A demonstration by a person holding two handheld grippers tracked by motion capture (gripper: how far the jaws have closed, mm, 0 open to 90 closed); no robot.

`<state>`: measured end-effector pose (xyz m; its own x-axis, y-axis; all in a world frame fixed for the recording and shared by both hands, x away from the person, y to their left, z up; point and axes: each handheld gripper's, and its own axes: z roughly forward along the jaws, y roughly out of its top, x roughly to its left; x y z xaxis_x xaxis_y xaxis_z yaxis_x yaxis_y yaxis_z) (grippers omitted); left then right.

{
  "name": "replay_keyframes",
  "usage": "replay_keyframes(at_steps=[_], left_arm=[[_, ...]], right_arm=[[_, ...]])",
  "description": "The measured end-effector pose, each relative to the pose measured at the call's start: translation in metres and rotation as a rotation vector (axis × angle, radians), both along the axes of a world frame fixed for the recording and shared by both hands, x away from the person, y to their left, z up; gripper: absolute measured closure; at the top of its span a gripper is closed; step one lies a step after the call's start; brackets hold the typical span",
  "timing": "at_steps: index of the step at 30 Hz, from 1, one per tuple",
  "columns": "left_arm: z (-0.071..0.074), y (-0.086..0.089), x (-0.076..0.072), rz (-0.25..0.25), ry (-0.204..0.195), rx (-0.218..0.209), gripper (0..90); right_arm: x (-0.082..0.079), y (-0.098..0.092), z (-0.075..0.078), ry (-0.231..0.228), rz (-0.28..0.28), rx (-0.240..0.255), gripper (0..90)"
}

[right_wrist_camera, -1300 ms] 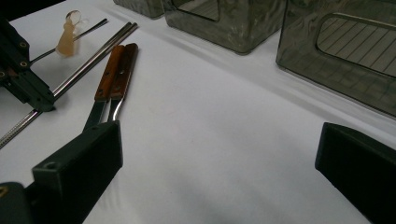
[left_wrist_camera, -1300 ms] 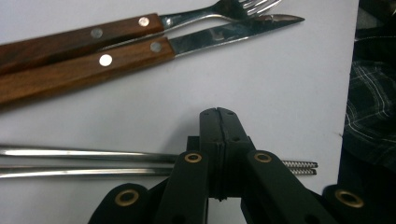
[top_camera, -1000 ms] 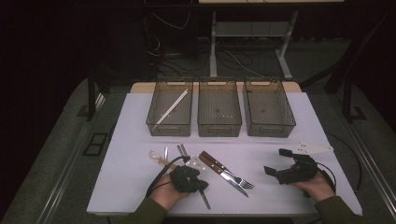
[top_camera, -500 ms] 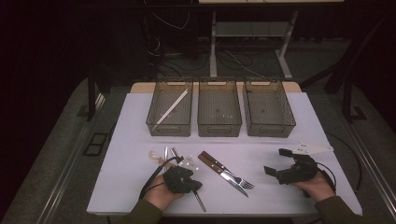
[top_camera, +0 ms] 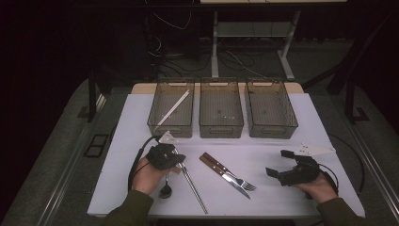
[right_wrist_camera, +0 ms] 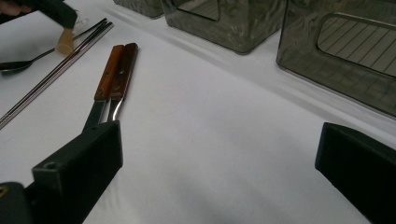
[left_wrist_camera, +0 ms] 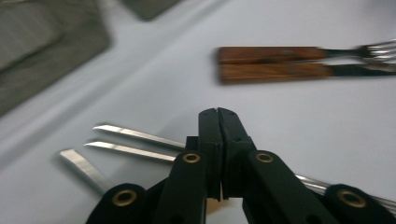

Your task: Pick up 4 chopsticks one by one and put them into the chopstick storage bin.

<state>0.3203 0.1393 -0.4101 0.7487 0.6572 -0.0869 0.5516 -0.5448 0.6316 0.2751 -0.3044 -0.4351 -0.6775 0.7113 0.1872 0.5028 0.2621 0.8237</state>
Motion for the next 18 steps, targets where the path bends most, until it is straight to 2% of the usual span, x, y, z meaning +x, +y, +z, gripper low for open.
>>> replay_keyframes(at_steps=[3, 7, 18], left_arm=[[-0.005, 0.009, 0.011, 0.074, 0.009, 0.060, 89.4], [-0.013, 0.018, 0.020, 0.126, 0.022, 0.087, 89.4], [-0.023, 0.014, 0.033, 0.134, 0.036, 0.091, 89.4]], right_arm=[[0.000, 0.000, 0.000, 0.000, 0.000, 0.000, 0.9], [0.000, 0.000, 0.000, -0.001, 0.000, 0.001, 0.9], [0.000, 0.000, 0.000, -0.001, 0.002, 0.000, 0.8]])
